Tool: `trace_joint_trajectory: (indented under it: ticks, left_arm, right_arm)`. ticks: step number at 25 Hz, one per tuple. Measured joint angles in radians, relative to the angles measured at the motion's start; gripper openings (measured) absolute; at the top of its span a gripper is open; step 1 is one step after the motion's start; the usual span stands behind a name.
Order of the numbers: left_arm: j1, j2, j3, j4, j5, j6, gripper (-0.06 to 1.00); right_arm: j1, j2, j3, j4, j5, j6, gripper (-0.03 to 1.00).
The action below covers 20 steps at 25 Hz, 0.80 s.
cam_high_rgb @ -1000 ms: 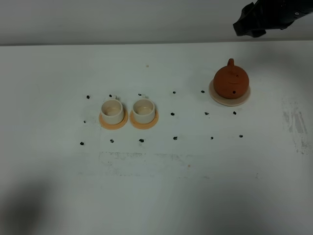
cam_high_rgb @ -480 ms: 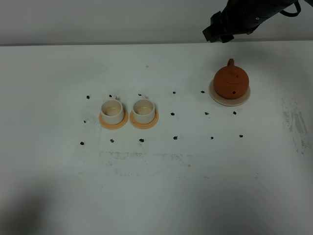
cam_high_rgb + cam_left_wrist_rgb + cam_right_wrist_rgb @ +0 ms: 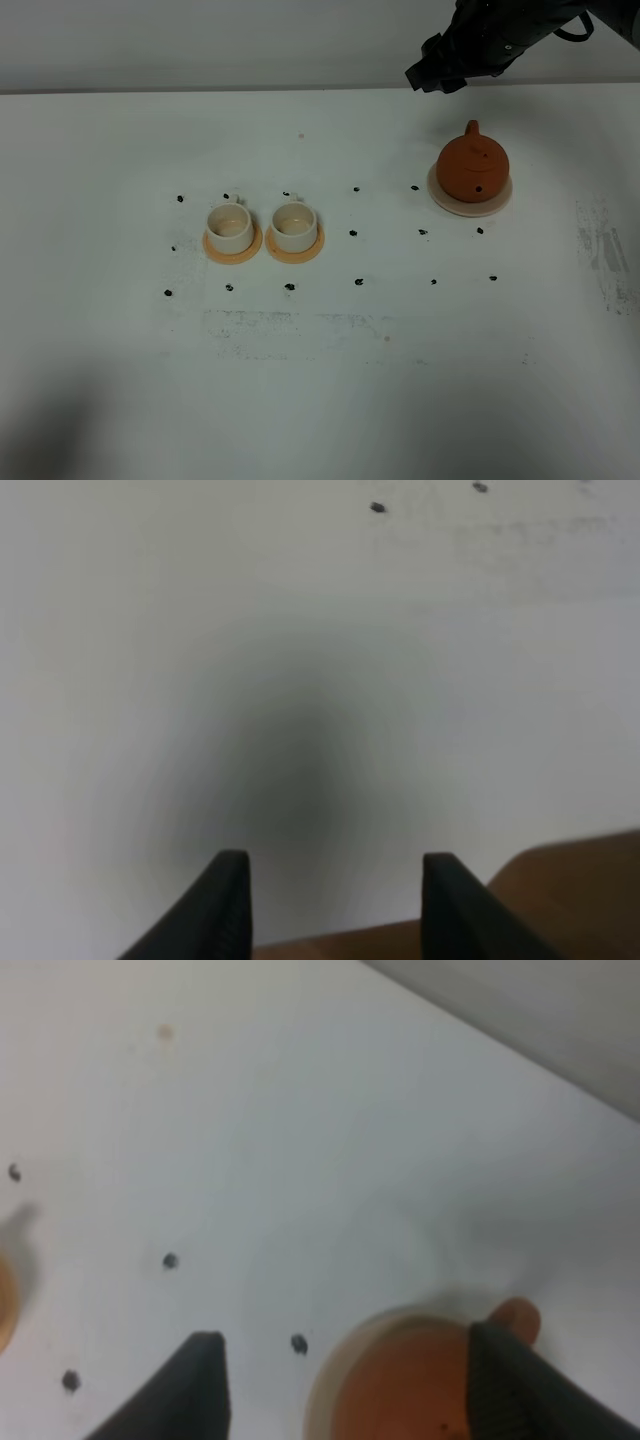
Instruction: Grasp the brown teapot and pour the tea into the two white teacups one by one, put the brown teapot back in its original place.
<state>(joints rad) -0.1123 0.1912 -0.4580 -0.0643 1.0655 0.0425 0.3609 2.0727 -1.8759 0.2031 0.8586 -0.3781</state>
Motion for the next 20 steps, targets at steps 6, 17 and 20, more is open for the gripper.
trace_joint_trajectory:
  ticks: [6,17,20]
  left_arm:
    - [0.113,-0.021,0.0,-0.001,-0.002,0.0,0.43]
    - [0.19,-0.195,0.0,-0.005,0.001,0.0,0.43]
    - [0.192,-0.195,0.0,-0.005,0.001,0.0,0.43]
  right_arm:
    - [0.0,0.074,-0.072,-0.028,0.0,0.043,0.53]
    - [-0.001,0.137,-0.095,-0.132,-0.011,0.111,0.53]
    - [-0.001,0.142,-0.096,-0.134,-0.025,0.115,0.53]
